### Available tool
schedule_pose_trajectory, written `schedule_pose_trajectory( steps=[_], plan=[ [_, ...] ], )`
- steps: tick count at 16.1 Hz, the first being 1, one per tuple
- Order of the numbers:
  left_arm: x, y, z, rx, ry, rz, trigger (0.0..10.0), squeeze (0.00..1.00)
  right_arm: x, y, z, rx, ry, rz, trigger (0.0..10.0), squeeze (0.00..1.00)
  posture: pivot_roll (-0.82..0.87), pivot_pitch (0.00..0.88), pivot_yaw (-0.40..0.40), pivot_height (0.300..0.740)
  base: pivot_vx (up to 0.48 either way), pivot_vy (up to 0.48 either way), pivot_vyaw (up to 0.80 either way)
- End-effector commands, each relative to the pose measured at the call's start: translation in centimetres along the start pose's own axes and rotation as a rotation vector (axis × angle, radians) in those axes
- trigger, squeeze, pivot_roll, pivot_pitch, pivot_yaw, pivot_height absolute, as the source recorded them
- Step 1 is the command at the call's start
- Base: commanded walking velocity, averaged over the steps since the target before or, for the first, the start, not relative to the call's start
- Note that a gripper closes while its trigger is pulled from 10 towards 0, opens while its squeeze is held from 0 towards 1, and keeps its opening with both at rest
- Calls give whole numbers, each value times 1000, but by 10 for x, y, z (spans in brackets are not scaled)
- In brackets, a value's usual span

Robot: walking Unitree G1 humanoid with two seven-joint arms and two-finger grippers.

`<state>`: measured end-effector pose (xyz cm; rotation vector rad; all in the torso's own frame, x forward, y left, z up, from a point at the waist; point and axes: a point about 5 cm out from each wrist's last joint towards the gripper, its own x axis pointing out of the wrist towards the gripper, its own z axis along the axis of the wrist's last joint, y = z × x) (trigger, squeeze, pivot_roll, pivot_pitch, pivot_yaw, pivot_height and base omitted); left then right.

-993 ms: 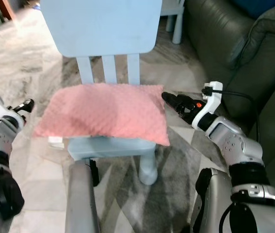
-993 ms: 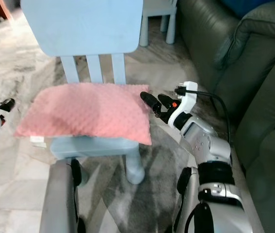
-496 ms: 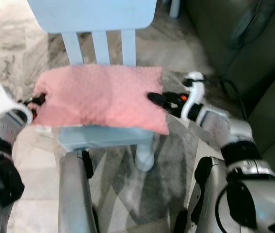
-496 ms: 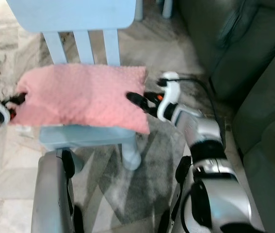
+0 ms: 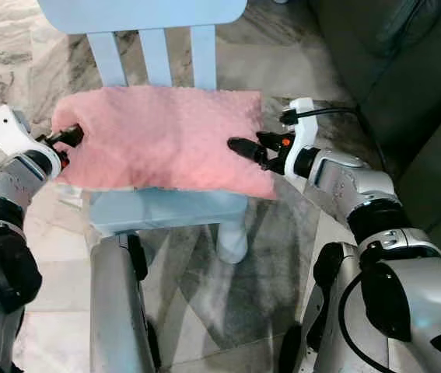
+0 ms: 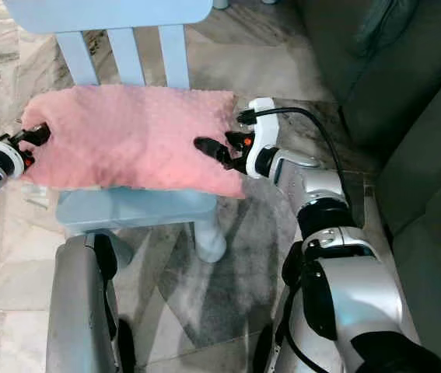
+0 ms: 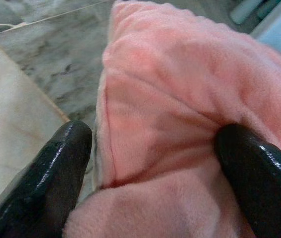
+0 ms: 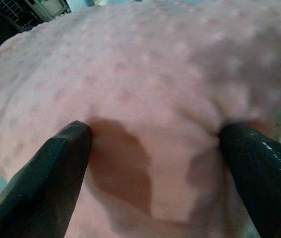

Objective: Move the pillow to the sofa

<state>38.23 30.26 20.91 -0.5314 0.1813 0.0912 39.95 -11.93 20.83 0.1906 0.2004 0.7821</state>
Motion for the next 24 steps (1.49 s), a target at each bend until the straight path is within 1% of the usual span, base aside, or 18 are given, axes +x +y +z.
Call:
schedule_pose_trajectory(
  steps=[1, 2, 3, 4, 6, 8, 10, 11, 13, 14, 15, 16, 17, 19, 20, 21, 22, 24],
  plan=[
    [-4, -2, 21, 14, -38, -29, 10000, 0, -3, -2, 9, -17, -17, 13, 10000, 0, 45, 254, 27, 333, 0, 0, 0],
    [-5, -3, 27, 7, -57, -35, 10000, 0, -4, -3, 10, -18, -18, 13, 10000, 0, 46, 254, 26, 333, 0, 0, 0],
    [-11, -2, 45, -15, -128, -51, 10000, 0, -8, -8, 8, -6, -27, 14, 10000, 0, 50, 252, 25, 333, 0, 0, 0],
    [-13, -1, 51, -24, -148, -45, 10000, 0, -10, -9, 9, -4, -31, 17, 10000, 0, 51, 250, 23, 333, 0, 0, 0],
    [-15, 2, 54, -23, -156, -44, 10000, 0, -12, -10, 11, 2, -43, 35, 10000, 0, 54, 247, 21, 333, 0, 0, 0],
    [-16, 12, 47, -22, -152, -3, 10000, 0, -14, -10, 14, 7, -60, 58, 10000, 0, 53, 245, 22, 333, 0, 0, 0],
    [-17, 9, 55, -28, -182, -17, 10000, 0, -16, -11, 19, -4, -73, 73, 10000, 0, 44, 247, 28, 333, 0, 0, 0],
    [-19, 4, 67, 76, -206, -3, 10000, 0, -20, -13, 22, -11, -83, 80, 10000, 0, 49, 249, 31, 333, 0, 0, 0],
    [-21, 3, 73, 131, -220, 27, 10000, 0, -22, -15, 22, -12, -87, 78, 10000, 0, 64, 251, 31, 333, 0, 0, 0],
    [-22, 5, 74, 129, -231, 49, 10000, 0, -22, -15, 21, -8, -88, 75, 10000, 0, 64, 251, 31, 333, 0, 0, 0],
    [-26, 13, 74, 125, -265, 112, 10000, 0, -21, -15, 17, -6, -84, 71, 10000, 0, 72, 252, 27, 333, 0, 0, 0],
    [-27, 14, 73, 131, -267, 111, 10000, 0, -21, -15, 16, -5, -82, 70, 10000, 0, 72, 251, 26, 333, 0, 0, 0],
    [-27, 16, 65, 103, -228, 91, 10000, 0, -18, -12, 13, -8, -70, 90, 10000, 0, 85, 248, 20, 333, 0, 0, 0],
    [-23, 27, 44, 46, -117, 99, 10000, 0, -14, -8, 10, -9, -58, 115, 10000, 0, 81, 243, 20, 333, 0, 0, 0],
    [-19, 26, 31, -61, -67, 43, 10000, 0, -11, -4, 9, -4, -49, 146, 10000, 0, 71, 243, 22, 333, 0, 0, 0],
    [-16, 20, 23, -85, -31, -17, 10000, 0, -10, -3, 9, 0, -43, 165, 10000, 0, 68, 244, 26, 333, 0, 0, 0],
    [-13, 18, 17, -111, -21, -12, 10000, 0, -9, -1, 7, 13, -38, 185, 10000, 0, 64, 246, 29, 333, 0, 0, 0],
    [-9, 11, 9, -162, 3, -42, 10000, 0, -8, 2, 3, 36, -23, 216, 10000, 0, 56, 251, 30, 333, 0, 0, 0]
  ],
)
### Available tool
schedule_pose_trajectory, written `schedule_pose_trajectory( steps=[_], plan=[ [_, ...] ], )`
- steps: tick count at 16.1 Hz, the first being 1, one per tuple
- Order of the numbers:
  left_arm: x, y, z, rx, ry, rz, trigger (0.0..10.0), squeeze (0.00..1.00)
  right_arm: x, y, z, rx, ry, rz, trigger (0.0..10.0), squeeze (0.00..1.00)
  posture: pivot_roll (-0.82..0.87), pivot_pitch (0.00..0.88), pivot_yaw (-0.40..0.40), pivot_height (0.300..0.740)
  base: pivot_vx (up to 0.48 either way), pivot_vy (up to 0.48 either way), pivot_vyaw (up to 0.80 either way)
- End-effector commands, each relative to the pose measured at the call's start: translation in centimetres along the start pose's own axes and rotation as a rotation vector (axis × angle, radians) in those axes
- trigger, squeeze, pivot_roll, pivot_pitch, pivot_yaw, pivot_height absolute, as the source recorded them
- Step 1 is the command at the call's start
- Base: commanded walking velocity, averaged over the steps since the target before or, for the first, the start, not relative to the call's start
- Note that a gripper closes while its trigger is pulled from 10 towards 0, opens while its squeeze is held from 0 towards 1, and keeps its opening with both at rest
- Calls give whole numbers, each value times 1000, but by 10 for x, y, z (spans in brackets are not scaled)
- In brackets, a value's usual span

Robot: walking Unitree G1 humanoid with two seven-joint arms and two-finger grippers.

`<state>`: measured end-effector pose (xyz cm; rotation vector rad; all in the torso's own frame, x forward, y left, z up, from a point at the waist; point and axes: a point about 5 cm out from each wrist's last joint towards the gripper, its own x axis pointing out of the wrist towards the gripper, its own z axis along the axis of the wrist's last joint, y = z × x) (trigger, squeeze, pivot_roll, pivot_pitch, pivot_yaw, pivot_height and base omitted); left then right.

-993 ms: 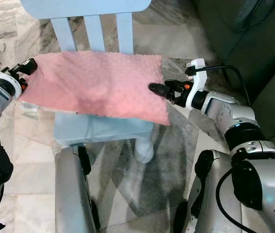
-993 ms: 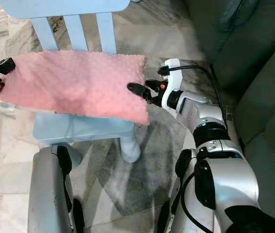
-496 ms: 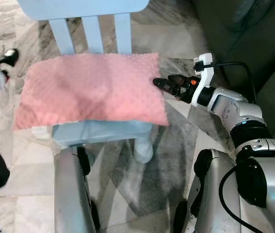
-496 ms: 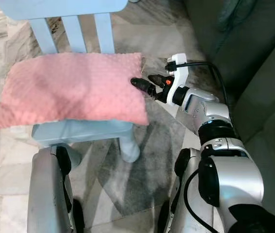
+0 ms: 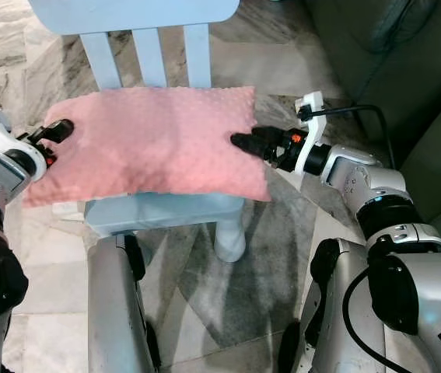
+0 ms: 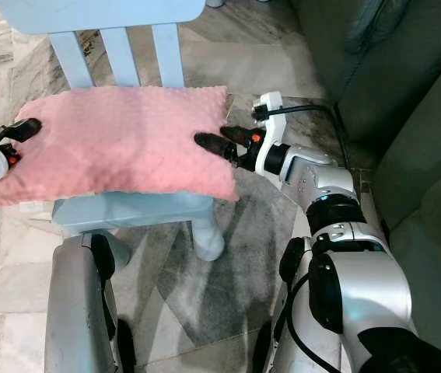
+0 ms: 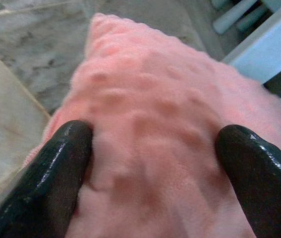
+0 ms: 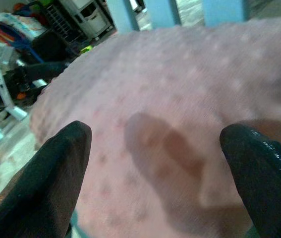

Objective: Move the pillow to the sofa

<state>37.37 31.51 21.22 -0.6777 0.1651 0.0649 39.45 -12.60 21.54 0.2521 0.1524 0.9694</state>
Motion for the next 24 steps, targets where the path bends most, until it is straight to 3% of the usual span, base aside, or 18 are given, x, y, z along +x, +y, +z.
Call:
schedule_pose_trajectory(
  steps=[1, 3, 5, 7, 10, 12, 14, 15, 18, 21, 24],
  plan=[
    [1, -1, -4, -25, 24, 0, 10000, 0, 2, 2, -7, 17, 33, 25, 10000, 0, 48, 259, 30, 333, 0, 0, 0],
    [3, -3, -14, 6, 89, -31, 10000, 0, 4, 3, -10, 38, 42, 39, 10000, 0, 46, 267, 28, 333, 0, 0, 0],
    [0, 4, -20, 104, 151, -19, 10000, 0, 8, 5, -15, 33, 70, 39, 10000, 0, 46, 272, 27, 333, 0, 0, 0],
    [-2, 10, -19, 149, 158, 8, 10000, 0, 13, 7, -19, 24, 84, 29, 10000, 0, 48, 272, 26, 333, 0, 0, 0],
    [-5, 18, -22, 162, 177, 3, 10000, 0, 34, 12, -27, -41, 107, -130, 10000, 0, 54, 272, 23, 333, 0, 0, 0],
    [-5, 15, -30, 170, 234, -52, 10000, 0, 50, 19, -19, -88, 59, -213, 10000, 0, 67, 269, 21, 333, 0, 0, 0],
    [-4, 13, -30, 176, 228, -84, 10000, 0, 62, 29, 0, -37, -33, -212, 10000, 0, 67, 270, 20, 333, 0, 0, 0],
    [-4, 13, -30, 171, 222, -84, 10000, 0, 63, 30, 8, -23, -65, -221, 10000, 0, 66, 269, 19, 333, 0, 0, 0],
    [-6, 16, -34, 178, 238, -93, 10000, 0, 49, 13, 12, 79, -84, -370, 10000, 0, 58, 268, 16, 333, 0, 0, 0],
    [-5, 14, -35, 177, 246, -108, 10000, 0, 35, -1, -6, 65, 36, -449, 10000, 0, 57, 271, 14, 333, 0, 0, 0],
    [-6, 14, -35, 179, 249, -116, 10000, 0, 41, 6, -32, 98, 122, -389, 10000, 0, 58, 272, 14, 333, 0, 0, 0]
  ],
)
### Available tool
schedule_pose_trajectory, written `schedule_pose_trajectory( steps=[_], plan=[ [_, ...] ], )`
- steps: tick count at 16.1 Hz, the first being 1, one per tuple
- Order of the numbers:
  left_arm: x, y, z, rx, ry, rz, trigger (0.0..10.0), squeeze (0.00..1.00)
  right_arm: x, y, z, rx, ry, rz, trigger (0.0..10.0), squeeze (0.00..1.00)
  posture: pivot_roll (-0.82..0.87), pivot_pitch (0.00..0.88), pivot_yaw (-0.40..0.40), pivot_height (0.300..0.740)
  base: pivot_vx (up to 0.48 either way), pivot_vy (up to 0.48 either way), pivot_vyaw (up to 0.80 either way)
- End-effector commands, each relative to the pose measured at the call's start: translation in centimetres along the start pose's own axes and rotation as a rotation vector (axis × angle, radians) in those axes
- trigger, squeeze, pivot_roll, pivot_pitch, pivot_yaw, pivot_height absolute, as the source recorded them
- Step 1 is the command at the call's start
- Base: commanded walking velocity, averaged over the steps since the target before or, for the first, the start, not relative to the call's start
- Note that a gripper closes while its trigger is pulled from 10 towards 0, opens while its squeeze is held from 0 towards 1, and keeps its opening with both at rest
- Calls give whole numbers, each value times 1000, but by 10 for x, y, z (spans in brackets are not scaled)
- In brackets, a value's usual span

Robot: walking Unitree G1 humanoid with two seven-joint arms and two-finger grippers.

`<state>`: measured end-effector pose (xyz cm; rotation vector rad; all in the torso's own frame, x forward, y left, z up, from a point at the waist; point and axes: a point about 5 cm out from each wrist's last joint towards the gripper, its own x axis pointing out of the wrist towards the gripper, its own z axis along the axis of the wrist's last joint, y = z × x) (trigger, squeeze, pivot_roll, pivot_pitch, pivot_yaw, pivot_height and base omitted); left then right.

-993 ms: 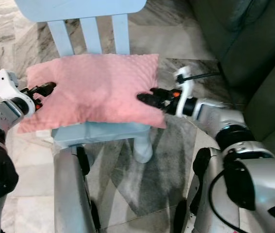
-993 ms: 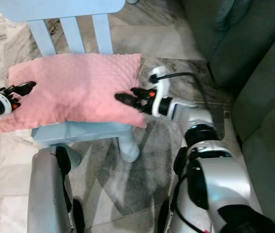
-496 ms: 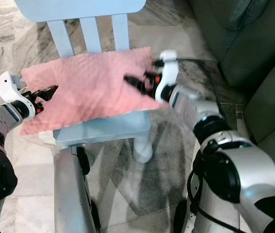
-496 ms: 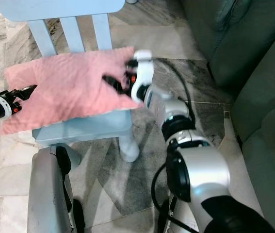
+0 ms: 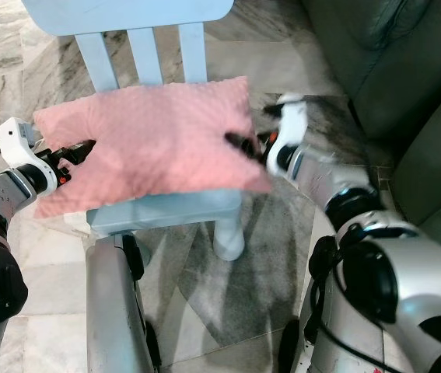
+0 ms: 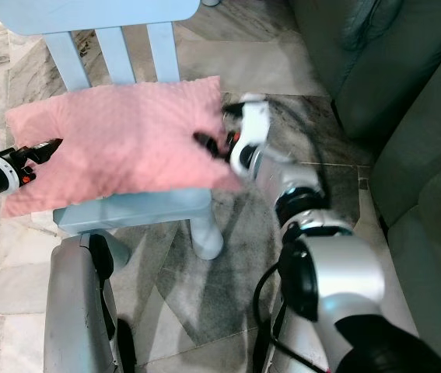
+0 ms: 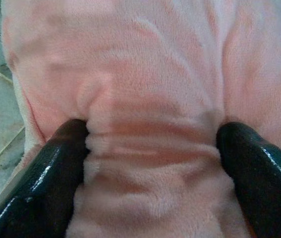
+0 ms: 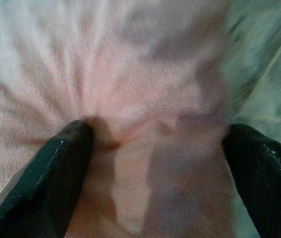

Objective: Move the pillow to the sofa

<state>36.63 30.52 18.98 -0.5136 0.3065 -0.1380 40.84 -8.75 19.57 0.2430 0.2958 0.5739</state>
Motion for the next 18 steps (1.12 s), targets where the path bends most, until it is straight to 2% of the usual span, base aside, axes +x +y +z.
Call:
schedule_pose_trajectory(
  steps=[1, 4, 5, 9, 14, 18],
  plan=[
    [-1, 5, -13, 1, 65, 1, 10000, 0, 4, 6, -15, 22, 54, 28, 10000, 0, 62, 277, 14, 333, 0, 0, 0],
    [1, 0, -15, -12, 73, -59, 10000, 0, 9, 18, -23, 34, 64, 81, 10000, 0, 67, 280, 16, 333, 0, 0, 0],
    [1, -3, -15, -40, 66, -95, 0, 0, 10, 21, -22, 53, 54, 97, 0, 0, 68, 281, 16, 333, 0, 0, 0],
    [3, -8, -19, -56, 98, -166, 0, 0, 8, 19, -18, 30, 39, 109, 0, 0, 61, 282, 12, 333, 0, 0, 0],
    [1, -4, -20, -58, 91, -145, 0, 0, 4, 10, -20, 23, 37, 94, 0, 0, 57, 283, 12, 333, 0, 0, 0],
    [0, -3, -20, -60, 85, -139, 0, 0, 5, 11, -22, 20, 39, 99, 0, 0, 58, 284, 11, 333, 0, 0, 0]
  ],
)
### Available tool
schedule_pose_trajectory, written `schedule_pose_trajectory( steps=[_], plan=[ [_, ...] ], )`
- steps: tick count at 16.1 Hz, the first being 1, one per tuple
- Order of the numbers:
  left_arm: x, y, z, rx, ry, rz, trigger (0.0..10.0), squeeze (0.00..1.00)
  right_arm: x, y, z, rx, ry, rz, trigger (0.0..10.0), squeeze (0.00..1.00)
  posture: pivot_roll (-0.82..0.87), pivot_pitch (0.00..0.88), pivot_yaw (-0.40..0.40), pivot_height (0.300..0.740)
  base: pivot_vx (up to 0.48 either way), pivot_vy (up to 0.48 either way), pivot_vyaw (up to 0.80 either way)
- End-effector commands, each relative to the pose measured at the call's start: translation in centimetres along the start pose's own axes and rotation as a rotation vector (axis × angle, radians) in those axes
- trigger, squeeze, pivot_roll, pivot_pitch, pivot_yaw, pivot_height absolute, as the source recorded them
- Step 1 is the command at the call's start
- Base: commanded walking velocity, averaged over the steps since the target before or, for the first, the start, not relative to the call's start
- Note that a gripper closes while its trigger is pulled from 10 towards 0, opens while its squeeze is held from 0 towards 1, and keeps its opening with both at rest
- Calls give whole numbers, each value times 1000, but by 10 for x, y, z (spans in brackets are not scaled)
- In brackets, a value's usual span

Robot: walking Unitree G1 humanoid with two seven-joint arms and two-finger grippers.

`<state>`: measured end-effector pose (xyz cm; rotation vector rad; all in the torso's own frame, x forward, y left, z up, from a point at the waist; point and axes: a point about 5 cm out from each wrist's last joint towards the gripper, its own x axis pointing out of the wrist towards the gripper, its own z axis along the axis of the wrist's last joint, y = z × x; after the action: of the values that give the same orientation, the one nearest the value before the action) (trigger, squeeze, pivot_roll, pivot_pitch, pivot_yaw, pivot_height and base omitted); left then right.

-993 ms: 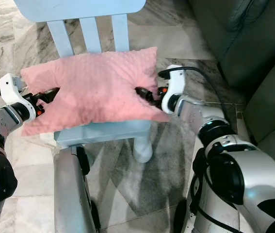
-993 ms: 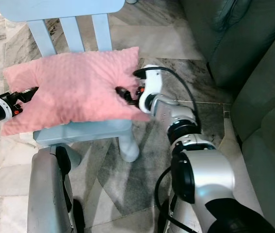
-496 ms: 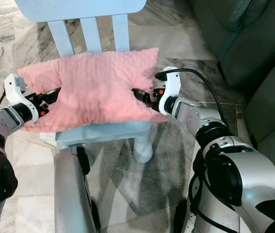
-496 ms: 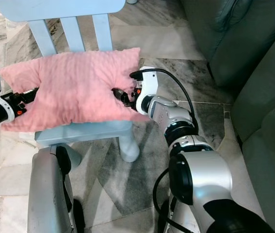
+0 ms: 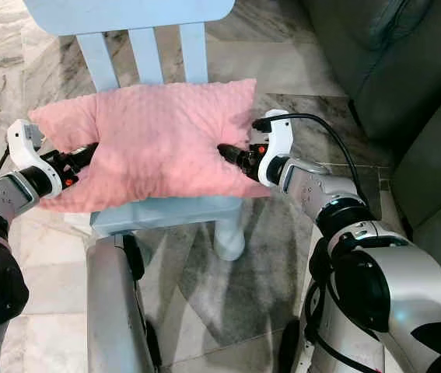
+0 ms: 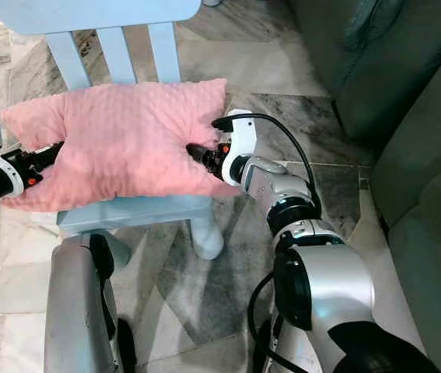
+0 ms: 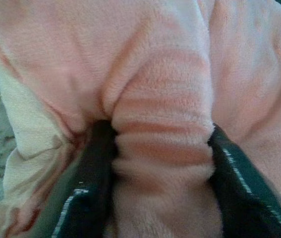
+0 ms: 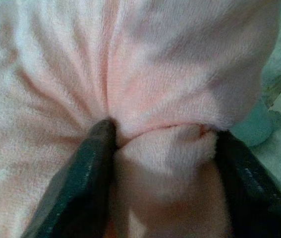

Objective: Move the pillow to the sofa

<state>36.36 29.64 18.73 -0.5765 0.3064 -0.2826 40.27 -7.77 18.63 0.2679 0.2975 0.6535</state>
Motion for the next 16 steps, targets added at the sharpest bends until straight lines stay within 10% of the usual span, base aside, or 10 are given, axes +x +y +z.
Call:
schedule_pose_trajectory(
  steps=[1, 16],
  plan=[
    [0, 5, -13, -20, 48, 10, 0, 0, 2, 4, -10, 5, 33, 20, 0, 0, 58, 284, 11, 333, 0, 0, 0],
    [-1, 7, -14, -16, 50, 21, 0, 0, 4, 6, -10, -4, 34, 30, 0, 0, 59, 285, 11, 333, 0, 0, 0]
  ],
)
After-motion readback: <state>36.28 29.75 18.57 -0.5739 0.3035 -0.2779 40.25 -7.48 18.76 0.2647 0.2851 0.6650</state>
